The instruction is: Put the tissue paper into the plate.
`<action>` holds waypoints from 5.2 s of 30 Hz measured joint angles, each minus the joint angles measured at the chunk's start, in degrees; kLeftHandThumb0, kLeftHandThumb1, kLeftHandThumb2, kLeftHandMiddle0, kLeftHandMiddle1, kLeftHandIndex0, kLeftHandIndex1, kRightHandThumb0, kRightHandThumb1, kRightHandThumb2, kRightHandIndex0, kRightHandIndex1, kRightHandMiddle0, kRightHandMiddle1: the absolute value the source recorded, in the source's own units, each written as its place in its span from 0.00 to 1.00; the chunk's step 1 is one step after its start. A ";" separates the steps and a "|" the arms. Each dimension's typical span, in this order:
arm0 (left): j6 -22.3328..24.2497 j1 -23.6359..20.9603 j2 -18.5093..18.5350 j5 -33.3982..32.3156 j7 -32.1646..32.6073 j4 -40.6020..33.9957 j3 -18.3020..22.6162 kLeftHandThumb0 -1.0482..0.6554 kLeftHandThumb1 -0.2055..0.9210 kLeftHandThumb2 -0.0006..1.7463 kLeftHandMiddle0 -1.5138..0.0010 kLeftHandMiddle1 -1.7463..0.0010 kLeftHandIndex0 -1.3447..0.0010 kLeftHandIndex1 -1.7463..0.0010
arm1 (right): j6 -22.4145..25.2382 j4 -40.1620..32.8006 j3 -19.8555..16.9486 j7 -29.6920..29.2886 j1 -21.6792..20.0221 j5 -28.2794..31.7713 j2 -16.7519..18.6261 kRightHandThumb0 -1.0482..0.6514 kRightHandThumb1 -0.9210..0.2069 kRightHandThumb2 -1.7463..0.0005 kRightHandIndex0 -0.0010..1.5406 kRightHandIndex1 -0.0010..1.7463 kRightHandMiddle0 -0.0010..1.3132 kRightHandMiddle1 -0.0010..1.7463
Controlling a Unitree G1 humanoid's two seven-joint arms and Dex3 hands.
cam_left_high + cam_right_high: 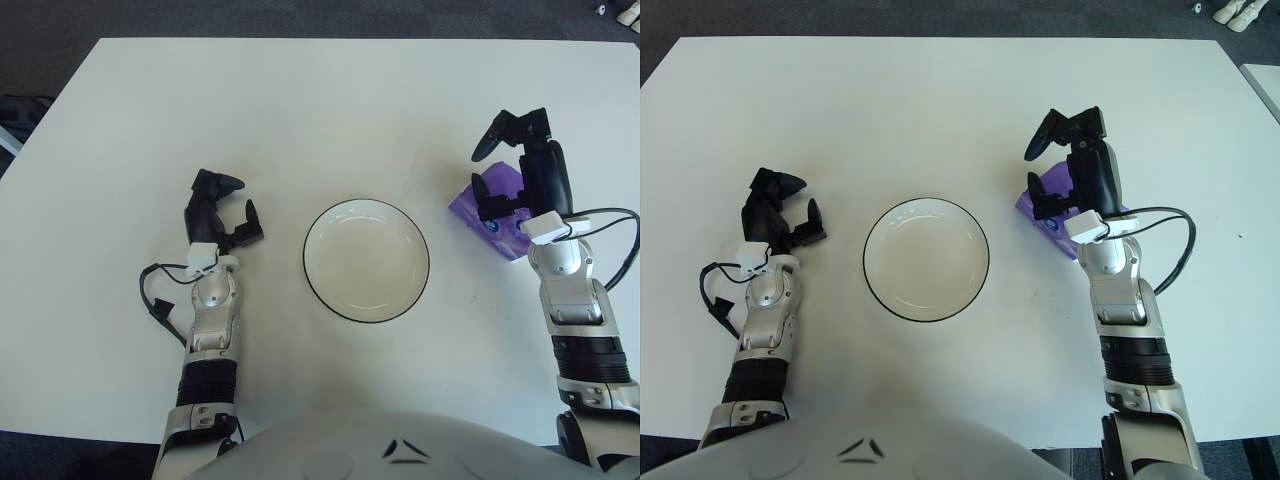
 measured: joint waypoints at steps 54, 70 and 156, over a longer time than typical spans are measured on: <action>-0.80 -1.00 -0.24 -0.74 -1.05 1.50 -0.34 0.61 0.35 0.83 0.57 0.04 0.58 0.00 | 6.55 -13.96 -8.39 32.54 13.60 -13.30 -29.32 0.01 0.37 0.55 0.00 0.01 0.00 0.02; -2.10 -0.84 -0.21 -0.73 -1.34 1.79 -0.64 0.61 0.35 0.83 0.59 0.05 0.55 0.00 | 22.50 -17.27 -10.06 45.55 16.15 -11.01 -30.18 0.00 0.41 0.63 0.00 0.00 0.00 0.00; -5.98 -2.37 -1.72 -2.46 -0.97 5.09 -0.09 0.61 0.41 0.80 0.68 0.00 0.56 0.00 | 64.38 -12.65 11.82 45.59 -11.37 -5.05 -24.30 0.04 0.49 0.55 0.00 0.00 0.00 0.00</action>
